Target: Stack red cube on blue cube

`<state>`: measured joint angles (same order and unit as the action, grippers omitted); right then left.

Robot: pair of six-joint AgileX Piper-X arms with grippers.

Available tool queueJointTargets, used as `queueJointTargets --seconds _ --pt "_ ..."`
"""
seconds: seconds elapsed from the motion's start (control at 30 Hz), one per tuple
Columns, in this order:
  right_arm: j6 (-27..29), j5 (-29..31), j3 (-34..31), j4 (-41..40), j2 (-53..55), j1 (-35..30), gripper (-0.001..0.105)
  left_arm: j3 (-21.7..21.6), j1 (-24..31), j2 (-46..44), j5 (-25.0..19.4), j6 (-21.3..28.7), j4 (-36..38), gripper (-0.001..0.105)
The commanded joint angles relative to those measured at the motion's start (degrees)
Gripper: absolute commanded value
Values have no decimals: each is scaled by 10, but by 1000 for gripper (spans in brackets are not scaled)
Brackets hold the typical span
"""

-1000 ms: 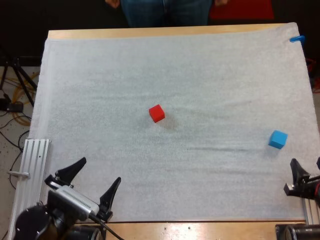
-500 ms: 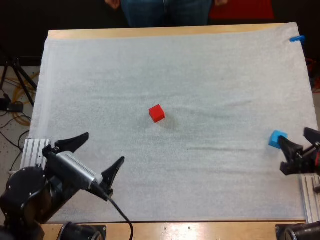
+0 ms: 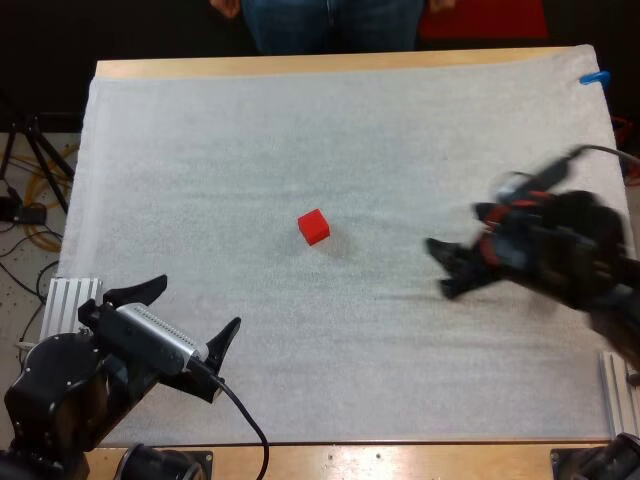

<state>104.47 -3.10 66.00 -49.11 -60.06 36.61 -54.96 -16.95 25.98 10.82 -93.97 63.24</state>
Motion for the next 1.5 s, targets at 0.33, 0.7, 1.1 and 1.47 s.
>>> queueJointTargets --seconds 0.33,0.7,1.1,1.47 --pt "5 63 144 44 -269 71 70 -4 -2 -1 -8 1 8 87" --pt "-24 55 281 42 -486 72 70 -4 -2 -1 -8 0 8 87" --pt "-58 15 323 44 -610 72 70 -4 -2 -1 -8 0 8 87" --pt "-58 16 326 42 -638 72 39 -4 -2 -1 -8 0 8 87"
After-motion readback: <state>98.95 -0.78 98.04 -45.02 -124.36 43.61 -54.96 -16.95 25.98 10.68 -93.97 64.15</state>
